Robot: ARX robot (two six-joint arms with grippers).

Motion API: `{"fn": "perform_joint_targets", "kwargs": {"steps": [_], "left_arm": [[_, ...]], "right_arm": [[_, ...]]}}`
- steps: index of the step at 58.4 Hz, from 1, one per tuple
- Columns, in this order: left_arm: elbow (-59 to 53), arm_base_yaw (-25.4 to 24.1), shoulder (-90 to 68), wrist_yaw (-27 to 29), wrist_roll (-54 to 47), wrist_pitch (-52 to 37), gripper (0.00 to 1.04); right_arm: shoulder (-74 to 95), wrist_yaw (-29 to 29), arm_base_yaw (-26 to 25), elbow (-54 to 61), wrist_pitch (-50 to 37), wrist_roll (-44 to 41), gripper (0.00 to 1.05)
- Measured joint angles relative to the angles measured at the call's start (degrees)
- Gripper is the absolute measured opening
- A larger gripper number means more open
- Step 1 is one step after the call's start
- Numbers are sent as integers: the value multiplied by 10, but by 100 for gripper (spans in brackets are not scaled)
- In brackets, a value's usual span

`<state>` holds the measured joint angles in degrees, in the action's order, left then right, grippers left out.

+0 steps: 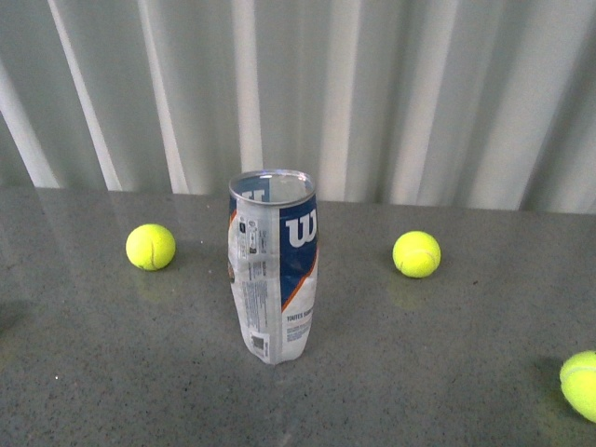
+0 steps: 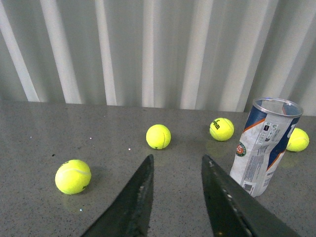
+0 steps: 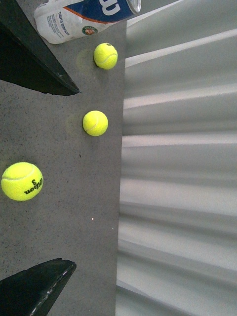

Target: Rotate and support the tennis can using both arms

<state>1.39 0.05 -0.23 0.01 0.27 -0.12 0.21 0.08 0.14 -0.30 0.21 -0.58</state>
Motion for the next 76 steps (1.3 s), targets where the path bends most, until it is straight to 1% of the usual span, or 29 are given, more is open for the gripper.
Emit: {"fn": "perform_joint_targets", "kwargs": {"steps": [4, 8, 10, 11, 19, 21, 25, 76], "left_arm": [[0, 0, 0, 0, 0, 0, 51], [0, 0, 0, 0, 0, 0, 62], [0, 0, 0, 0, 0, 0, 70], [0, 0, 0, 0, 0, 0, 71], [0, 0, 0, 0, 0, 0, 96], [0, 0, 0, 0, 0, 0, 100], [0, 0, 0, 0, 0, 0, 97], [0, 0, 0, 0, 0, 0, 98]], "right_arm": [[0, 0, 0, 0, 0, 0, 98], [0, 0, 0, 0, 0, 0, 98], [0, 0, 0, 0, 0, 0, 98], [0, 0, 0, 0, 0, 0, 98], [0, 0, 0, 0, 0, 0, 98], [0, 0, 0, 0, 0, 0, 98], [0, 0, 0, 0, 0, 0, 98], [0, 0, 0, 0, 0, 0, 98]]}}
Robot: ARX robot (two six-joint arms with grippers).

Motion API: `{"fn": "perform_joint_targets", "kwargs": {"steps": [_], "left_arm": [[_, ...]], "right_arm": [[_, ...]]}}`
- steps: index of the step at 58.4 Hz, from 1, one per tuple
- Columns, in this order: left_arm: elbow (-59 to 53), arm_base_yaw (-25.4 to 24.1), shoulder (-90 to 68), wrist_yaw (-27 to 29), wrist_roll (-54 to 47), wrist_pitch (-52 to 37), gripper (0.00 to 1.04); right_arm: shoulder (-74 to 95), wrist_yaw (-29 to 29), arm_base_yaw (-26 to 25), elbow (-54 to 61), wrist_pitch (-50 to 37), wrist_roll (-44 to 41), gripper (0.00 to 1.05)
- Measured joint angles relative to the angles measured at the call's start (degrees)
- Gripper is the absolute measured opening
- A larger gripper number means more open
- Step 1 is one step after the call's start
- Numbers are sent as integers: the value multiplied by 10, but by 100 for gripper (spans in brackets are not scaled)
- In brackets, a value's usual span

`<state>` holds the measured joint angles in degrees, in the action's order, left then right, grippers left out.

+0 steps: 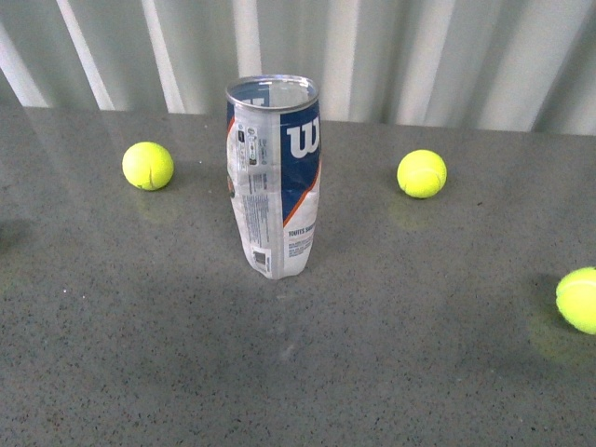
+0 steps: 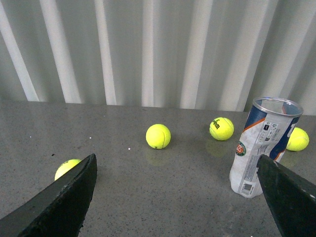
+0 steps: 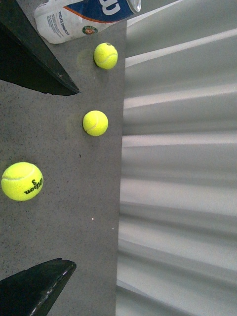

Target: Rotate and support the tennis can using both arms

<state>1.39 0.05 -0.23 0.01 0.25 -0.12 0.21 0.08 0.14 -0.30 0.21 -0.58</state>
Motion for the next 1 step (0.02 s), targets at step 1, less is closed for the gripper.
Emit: {"fn": "perform_joint_targets", "kwargs": {"steps": [1], "left_arm": [[0, 0, 0, 0, 0, 0, 98]], "right_arm": [[0, 0, 0, 0, 0, 0, 98]]}}
